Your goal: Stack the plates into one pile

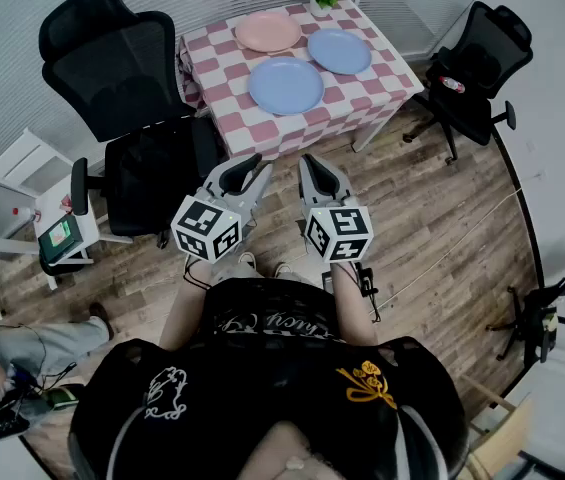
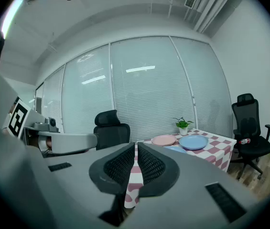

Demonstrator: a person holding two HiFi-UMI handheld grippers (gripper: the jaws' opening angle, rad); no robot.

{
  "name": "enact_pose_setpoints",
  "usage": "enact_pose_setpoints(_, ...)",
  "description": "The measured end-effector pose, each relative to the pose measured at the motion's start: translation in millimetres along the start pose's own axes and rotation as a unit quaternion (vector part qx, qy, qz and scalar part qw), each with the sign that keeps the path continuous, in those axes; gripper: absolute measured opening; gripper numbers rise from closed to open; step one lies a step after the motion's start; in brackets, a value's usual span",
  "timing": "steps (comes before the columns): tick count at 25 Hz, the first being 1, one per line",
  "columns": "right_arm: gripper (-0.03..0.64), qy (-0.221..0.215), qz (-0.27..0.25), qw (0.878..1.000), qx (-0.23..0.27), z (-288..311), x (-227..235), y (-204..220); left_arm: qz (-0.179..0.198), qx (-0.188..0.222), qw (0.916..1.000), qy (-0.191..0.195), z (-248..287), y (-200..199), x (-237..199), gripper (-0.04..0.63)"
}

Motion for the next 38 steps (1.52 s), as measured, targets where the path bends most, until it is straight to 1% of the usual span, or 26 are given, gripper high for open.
enact_pose_setpoints(9, 0.026, 0.002, 0.016, 1.0, 0.004, 16.4, 1.5, 1.5, 0.009, -0.007, 0.9999, 0.004, 2.7, 0.3, -15.6, 0.087)
enact_pose_setpoints(16, 0.028, 0.007, 0.01, 1.0, -0.012, 36.3, -1.4, 9.0, 0.023, -0.015, 0.9996, 0.012, 6.4, 4.3, -35.2, 0.087)
enact_pose_setpoints(21, 0.028, 0.02, 0.013, 1.0, -0.016, 47.9, -3.5, 13.9, 0.024, -0.023, 0.999, 0.028, 8.6, 8.7, -49.4, 0.087)
enact_pose_setpoints(26, 0.028, 0.033, 0.015, 0.999, -0.027, 49.7, -2.5, 21.9, 0.02, -0.032, 0.9986, 0.037, 13.4, 18.4, -57.8, 0.087)
enact_pose_setpoints(29, 0.028, 0.042, 0.018, 0.998, -0.031, 48.6, 5.3, 23.3, 0.022, -0.034, 0.9982, 0.045, 21.0, 19.9, -57.5, 0.089)
enact_pose_setpoints(32, 0.028, 0.047, 0.021, 0.998, -0.03, 49.7, 18.4, 22.2, 0.02, -0.037, 0.9981, 0.045, 32.4, 20.4, -58.9, 0.089)
enact_pose_setpoints(38, 0.028, 0.041, 0.026, 0.998, -0.035, 60.3, 59.0, 22.3, 0.017, -0.043, 0.9987, 0.023, 64.9, 22.6, -66.4, 0.089)
Point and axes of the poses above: the fingertips, and each gripper's own axes: z forward along the fingers, x to its right, y out of its underside, the point moved 2 cm from there along -z, backward along the fingers, and after that the axes turned 14 degrees about -y, right-handed, at the moved point
